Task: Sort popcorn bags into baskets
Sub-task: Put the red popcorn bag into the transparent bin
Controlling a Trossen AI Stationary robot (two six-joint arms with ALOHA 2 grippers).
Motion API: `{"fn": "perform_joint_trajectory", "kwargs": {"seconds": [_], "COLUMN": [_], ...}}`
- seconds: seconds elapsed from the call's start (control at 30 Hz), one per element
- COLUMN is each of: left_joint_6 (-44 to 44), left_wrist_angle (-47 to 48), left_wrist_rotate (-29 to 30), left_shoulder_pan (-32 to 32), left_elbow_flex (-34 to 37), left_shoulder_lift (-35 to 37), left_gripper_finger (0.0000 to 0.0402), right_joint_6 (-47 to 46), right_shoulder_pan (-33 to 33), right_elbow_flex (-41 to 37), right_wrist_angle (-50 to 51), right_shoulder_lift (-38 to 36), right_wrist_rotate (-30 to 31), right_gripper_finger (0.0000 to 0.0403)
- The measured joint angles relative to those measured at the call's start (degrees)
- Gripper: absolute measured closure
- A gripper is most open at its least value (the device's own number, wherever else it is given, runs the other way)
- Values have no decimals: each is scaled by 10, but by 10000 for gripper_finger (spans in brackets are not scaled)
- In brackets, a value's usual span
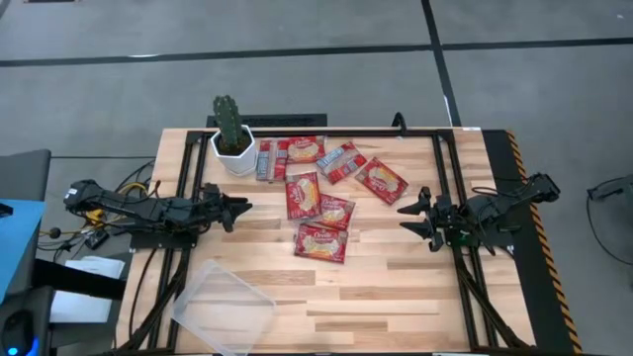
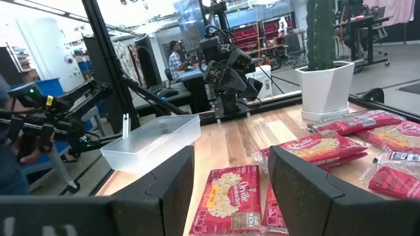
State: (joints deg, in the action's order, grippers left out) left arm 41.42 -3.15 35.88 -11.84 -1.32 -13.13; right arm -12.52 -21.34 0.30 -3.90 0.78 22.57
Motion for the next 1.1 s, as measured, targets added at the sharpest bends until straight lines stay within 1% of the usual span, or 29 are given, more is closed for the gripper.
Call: {"fn": "perform_joint_trajectory", "kwargs": {"seconds": [0.17,0.27,0.37,0.4,0.47,0.57,0.6,0.67,0.73,0.8,0.83,0.9,1.0,1.07,1.1], "left_joint_6": [66,79,122,134,135,108,99,73,31,8,2,2,74,141,169], "left_wrist_angle": [-4,-6,-17,-34,-90,-190,-214,-228,-198,-139,-111,-48,62,119,130], "left_wrist_rotate": [57,81,76,67,31,-27,-38,-49,-59,-57,-54,-47,-47,-64,-80], "left_shoulder_pan": [0,0,0,1,1,1,1,1,1,1,2,10,37,58,67], "left_elbow_flex": [0,0,0,0,0,-6,-17,-58,-112,-175,-208,-268,-345,-374,-380], "left_shoulder_lift": [0,0,0,0,0,-13,-20,-45,-80,-130,-159,-218,-309,-368,-394], "left_gripper_finger": [224,224,224,224,221,207,200,187,177,170,168,166,165,165,165], "right_joint_6": [0,0,0,0,0,0,0,0,0,-2,-16,-87,-230,-297,-317], "right_shoulder_pan": [0,0,0,0,1,1,1,1,1,1,0,-2,-4,-4,-4], "right_elbow_flex": [0,0,0,0,0,0,0,0,0,0,0,0,0,0,0], "right_wrist_angle": [0,0,0,0,0,0,0,-1,-6,-9,-10,-14,-15,-15,-14], "right_shoulder_lift": [0,0,0,0,0,0,0,0,0,0,0,0,0,0,0], "right_wrist_rotate": [0,0,0,0,0,0,0,0,0,0,0,0,0,0,0], "right_gripper_finger": [182,182,182,182,182,182,182,182,182,182,182,182,182,182,182]}}
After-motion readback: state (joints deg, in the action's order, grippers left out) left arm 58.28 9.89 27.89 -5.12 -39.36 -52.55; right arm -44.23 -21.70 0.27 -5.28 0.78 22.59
